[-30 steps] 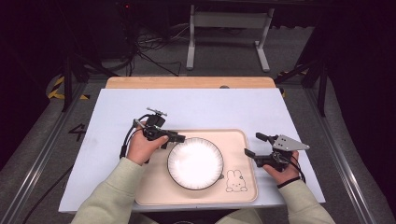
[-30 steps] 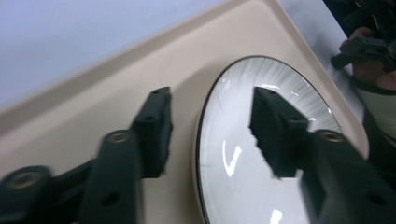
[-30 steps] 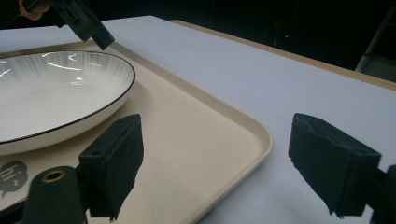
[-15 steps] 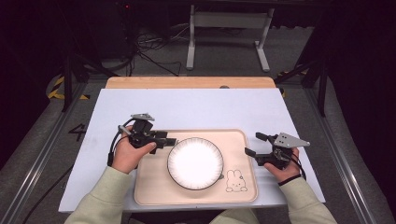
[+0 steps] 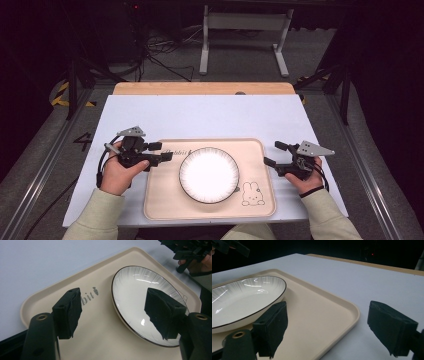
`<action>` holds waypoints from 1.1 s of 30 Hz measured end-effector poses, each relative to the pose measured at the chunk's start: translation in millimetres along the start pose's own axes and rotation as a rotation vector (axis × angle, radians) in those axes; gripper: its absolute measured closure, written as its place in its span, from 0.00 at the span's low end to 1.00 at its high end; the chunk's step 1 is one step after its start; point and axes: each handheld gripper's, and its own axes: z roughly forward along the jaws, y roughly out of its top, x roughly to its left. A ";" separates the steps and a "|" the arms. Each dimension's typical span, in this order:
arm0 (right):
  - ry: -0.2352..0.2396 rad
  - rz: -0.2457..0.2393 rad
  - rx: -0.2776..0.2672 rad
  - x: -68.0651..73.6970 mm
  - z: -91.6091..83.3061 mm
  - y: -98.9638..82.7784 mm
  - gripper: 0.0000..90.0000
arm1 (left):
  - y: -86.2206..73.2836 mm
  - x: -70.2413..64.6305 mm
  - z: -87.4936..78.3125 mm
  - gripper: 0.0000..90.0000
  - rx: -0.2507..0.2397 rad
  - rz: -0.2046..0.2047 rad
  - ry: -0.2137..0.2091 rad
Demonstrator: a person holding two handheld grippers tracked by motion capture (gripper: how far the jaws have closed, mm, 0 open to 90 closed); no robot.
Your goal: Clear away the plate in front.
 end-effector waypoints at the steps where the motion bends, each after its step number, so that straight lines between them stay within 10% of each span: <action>1: 0.002 -0.001 -0.001 0.2 0.1 -0.1 0.19 | -1.0 0.0 -2.5 0.34 -0.004 0.005 0.002; 33: 0.010 0.004 0.002 -0.7 0.3 0.0 0.19 | -57.1 18.9 -53.0 0.25 -0.192 0.142 0.048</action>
